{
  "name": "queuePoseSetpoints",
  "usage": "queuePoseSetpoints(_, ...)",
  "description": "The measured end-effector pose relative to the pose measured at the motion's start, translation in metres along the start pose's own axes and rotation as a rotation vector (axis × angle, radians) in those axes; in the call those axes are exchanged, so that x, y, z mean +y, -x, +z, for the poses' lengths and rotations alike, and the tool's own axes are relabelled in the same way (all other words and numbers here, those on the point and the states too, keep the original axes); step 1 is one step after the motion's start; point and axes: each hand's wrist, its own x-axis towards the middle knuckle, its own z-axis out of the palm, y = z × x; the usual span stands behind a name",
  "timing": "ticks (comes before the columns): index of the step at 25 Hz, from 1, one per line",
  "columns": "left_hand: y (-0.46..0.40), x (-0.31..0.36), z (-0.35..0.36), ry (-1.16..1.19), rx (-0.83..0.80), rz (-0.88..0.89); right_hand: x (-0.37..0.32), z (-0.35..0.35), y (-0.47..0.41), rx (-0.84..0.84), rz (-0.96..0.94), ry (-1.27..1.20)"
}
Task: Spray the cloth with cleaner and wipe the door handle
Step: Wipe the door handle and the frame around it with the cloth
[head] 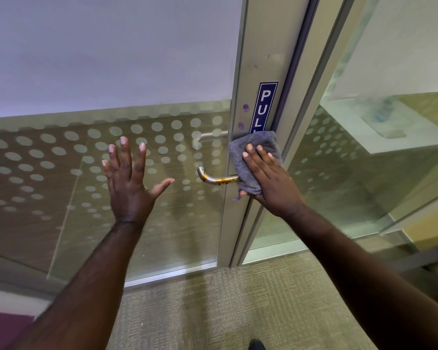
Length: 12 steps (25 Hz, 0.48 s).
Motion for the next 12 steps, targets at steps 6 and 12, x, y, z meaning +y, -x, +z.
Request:
queuePoseSetpoints(6,0.0,-0.001,-0.001,0.001,-0.006,0.005,-0.022,0.008,0.0,0.069,0.156,-0.159)
queuePoseSetpoints(12,0.0,0.0,-0.001,-0.001,-0.002,0.012,-0.102,0.015,-0.01,0.054,0.217,-0.084)
